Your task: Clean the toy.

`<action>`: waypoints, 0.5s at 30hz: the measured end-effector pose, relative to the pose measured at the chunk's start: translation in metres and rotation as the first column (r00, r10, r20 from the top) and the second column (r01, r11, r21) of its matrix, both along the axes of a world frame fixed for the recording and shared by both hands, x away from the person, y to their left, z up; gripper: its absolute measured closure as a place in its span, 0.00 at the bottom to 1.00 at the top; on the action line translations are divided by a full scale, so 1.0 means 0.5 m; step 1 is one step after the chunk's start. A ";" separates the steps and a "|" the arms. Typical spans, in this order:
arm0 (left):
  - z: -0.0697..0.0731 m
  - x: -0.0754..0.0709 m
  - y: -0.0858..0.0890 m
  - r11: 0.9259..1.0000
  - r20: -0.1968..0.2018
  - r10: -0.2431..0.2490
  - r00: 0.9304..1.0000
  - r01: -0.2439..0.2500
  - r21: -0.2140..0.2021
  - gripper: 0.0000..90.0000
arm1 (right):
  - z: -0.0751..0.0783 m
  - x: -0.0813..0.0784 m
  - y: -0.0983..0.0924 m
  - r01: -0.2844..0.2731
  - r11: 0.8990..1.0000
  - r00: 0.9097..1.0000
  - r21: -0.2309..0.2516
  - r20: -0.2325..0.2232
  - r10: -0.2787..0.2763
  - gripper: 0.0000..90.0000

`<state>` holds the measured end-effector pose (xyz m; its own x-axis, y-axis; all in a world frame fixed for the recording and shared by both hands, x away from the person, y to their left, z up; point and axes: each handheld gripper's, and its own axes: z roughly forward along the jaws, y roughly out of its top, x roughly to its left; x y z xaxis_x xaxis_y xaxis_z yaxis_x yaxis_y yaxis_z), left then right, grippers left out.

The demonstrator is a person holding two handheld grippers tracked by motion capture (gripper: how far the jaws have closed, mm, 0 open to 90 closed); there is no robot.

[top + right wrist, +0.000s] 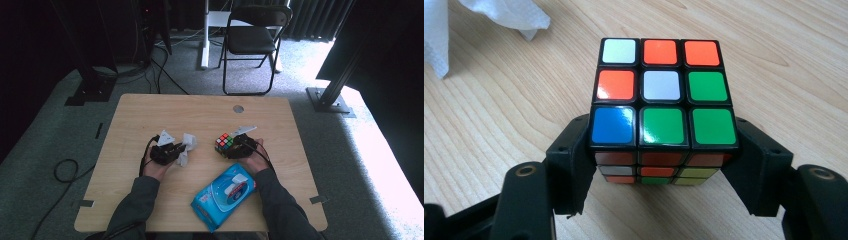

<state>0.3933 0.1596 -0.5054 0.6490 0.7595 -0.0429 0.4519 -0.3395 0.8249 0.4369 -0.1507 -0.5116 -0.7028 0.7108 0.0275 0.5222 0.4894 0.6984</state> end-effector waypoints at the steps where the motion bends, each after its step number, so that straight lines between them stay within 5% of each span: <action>1: 0.000 0.000 0.000 1.000 0.000 0.000 1.000 0.000 0.000 0.91 | 0.000 0.000 0.000 0.000 1.000 1.000 0.000 0.000 0.000 0.38; 15: -0.013 -0.001 0.000 1.000 -0.009 0.019 1.000 -0.019 0.023 0.90 | -0.006 -0.002 -0.001 -0.001 1.000 1.000 -0.009 0.001 0.001 0.38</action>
<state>0.3931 0.1598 -0.5118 0.6342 0.7726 -0.0314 0.4659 -0.3494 0.8129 0.4361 -0.1509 -0.5149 -0.7035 0.7104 0.0209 0.5213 0.4958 0.6946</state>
